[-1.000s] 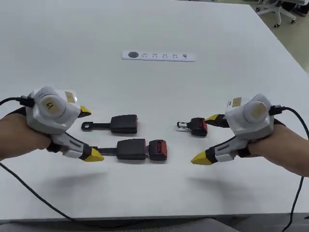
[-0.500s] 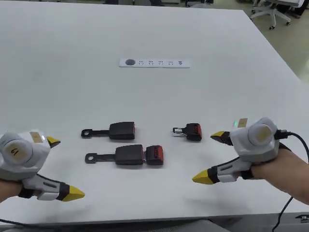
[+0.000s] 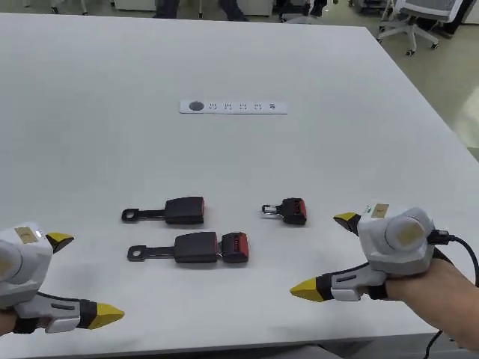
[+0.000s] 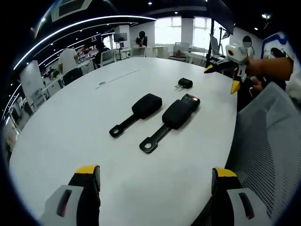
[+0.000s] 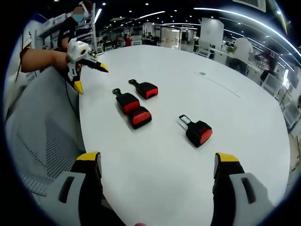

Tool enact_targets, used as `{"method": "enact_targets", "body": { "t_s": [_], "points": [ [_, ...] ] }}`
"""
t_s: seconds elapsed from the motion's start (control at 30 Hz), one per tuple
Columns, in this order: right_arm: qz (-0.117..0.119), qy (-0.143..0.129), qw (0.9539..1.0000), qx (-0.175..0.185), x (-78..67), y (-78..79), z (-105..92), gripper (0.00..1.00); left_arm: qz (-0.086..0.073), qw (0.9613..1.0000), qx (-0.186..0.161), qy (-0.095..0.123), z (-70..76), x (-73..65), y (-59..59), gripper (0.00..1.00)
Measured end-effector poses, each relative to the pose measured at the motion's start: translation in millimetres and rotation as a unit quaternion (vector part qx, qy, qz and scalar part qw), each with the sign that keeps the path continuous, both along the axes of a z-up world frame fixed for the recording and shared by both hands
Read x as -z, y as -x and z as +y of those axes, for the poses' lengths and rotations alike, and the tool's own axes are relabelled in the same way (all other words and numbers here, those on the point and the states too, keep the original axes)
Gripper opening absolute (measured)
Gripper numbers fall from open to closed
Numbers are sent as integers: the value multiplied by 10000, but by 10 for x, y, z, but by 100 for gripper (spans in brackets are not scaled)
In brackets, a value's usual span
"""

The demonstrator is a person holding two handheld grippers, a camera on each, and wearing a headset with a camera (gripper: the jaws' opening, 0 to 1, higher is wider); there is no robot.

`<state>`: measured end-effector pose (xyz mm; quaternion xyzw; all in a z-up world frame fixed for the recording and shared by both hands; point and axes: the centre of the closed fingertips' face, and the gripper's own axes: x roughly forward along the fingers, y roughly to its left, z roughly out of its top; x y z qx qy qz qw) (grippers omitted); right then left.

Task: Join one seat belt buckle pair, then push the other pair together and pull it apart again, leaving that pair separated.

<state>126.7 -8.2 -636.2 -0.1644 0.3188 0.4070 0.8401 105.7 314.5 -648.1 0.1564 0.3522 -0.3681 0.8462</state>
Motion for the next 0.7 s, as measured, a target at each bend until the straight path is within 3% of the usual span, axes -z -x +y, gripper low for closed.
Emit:
{"method": "enact_targets", "body": {
  "t_s": [0.23,0.3,0.47,0.5,0.57,0.6,0.67,0.7],
  "points": [
    [-95,-65,9999,81,-89,51,82,99,-156,9996,42,244,-66,-67,5,100],
    [-198,40,9998,-31,-75,57,109,99,-160,9995,35,255,-95,-75,0,100],
    [-241,1,9997,-12,-94,58,147,99,-160,9993,-54,345,-102,-86,-19,100],
    [-241,29,9997,-60,-82,67,156,99,-126,9991,-27,393,-113,-69,-9,100],
    [-353,401,9983,-234,-42,89,106,99,-46,9994,13,353,-102,3,17,100],
    [-277,331,9989,-172,24,83,104,99,-64,9994,46,340,-109,3,27,100],
    [-178,96,9998,-39,-5,79,119,99,-109,9993,19,369,-119,-29,11,100],
    [-207,114,9997,-49,-30,84,121,99,-131,9991,13,407,-128,-40,2,100]
  ]
}}
